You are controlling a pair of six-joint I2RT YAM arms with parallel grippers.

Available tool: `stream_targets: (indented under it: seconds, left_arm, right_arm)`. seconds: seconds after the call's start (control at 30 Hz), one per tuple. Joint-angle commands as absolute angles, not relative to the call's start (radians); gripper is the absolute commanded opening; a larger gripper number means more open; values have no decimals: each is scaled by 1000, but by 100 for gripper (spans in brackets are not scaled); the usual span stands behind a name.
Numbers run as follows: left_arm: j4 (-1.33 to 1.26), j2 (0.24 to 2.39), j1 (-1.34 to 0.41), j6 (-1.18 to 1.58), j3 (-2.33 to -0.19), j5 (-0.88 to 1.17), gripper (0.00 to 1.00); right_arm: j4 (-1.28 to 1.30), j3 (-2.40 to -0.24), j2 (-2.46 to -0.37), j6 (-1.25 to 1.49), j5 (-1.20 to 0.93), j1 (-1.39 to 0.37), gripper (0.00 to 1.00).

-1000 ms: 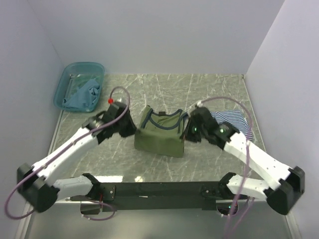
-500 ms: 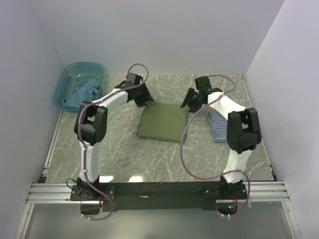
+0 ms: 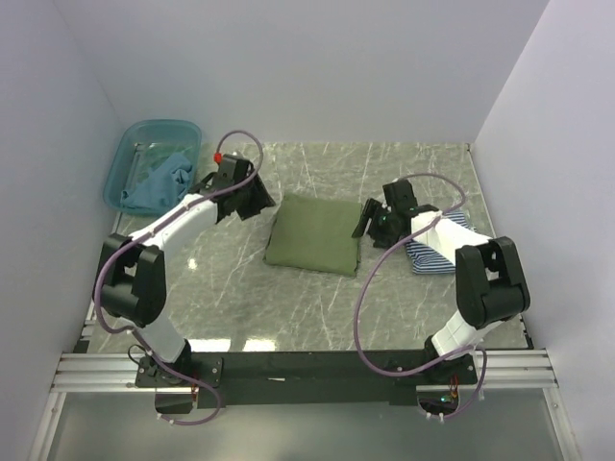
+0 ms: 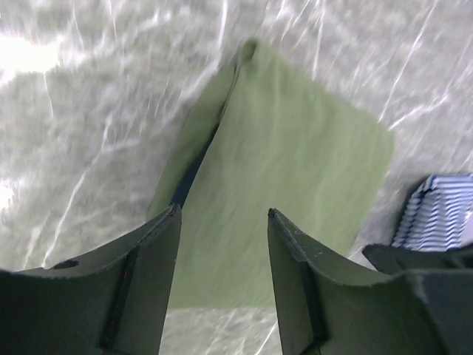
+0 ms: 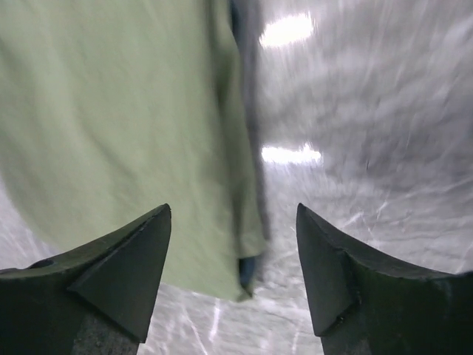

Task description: Fold and stack the tank tops

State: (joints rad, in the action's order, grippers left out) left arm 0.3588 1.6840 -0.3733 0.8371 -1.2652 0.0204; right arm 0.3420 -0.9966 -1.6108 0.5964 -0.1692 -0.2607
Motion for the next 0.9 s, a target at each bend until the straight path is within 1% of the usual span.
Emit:
stream_targets:
  seconds: [0.0,0.2,0.3,0.4,0.43,0.47,0.5,0.57,0.6,0.67,0.7,0.73,0.8,0.83,0.87]
  left_arm:
    - [311,1663,-403,827,-1194,11,56]
    - [295,1704,-428,841,-1097,3,53]
    - [302,1721,-439,854,-1062,-64,49]
    - [282,1727,-443,873,-1014,-80,45]
    - [275,1732,-443,876,-996,-75,43]
    - [270,1736,-446,880,-989,-69,39]
    - [264,1749,-451,884,-983,-66,37]
    - [255,1762,-471,887,-970,-60,32]
    - [247,1767,-480,890,-965,-57,30]
    - [242,1775,-506,894,-963,-55,29]
    - [242,1776,-514,896,-963,-52,28]
    - [241,1773,-520,897,-963,-37,28]
    - [245,1753,-537,896,-963,-37,29]
    - [264,1740,-538,891,-965,-40,29]
    - [276,1711,-538,888,-965,-44,33]
  right_arm:
    - [210,-963,-1620,580,-244,-268,76]
    - [132,-946,-1715,610,-264,-291,75]
    - [109,-922,-1727,635,-252,-319,73]
    - [84,-904,-1746,660,-245,-347,70]
    - [77,-899,-1755,673,-244,-353,67]
    - [63,-899,-1775,679,-242,-360,65]
    - [55,-897,-1785,686,-248,-364,63]
    - [43,-902,-1810,701,-253,-376,54]
    - [44,-907,-1815,706,-246,-377,47]
    - [55,-913,-1812,706,-239,-377,38]
    - [75,-922,-1809,700,-207,-377,31]
    - [96,-945,-1806,680,-190,-377,18]
    - [179,-975,-1790,654,-146,-379,4]
    - [231,-997,-1769,628,-94,-380,0]
    - [254,-1006,-1758,614,-65,-382,0]
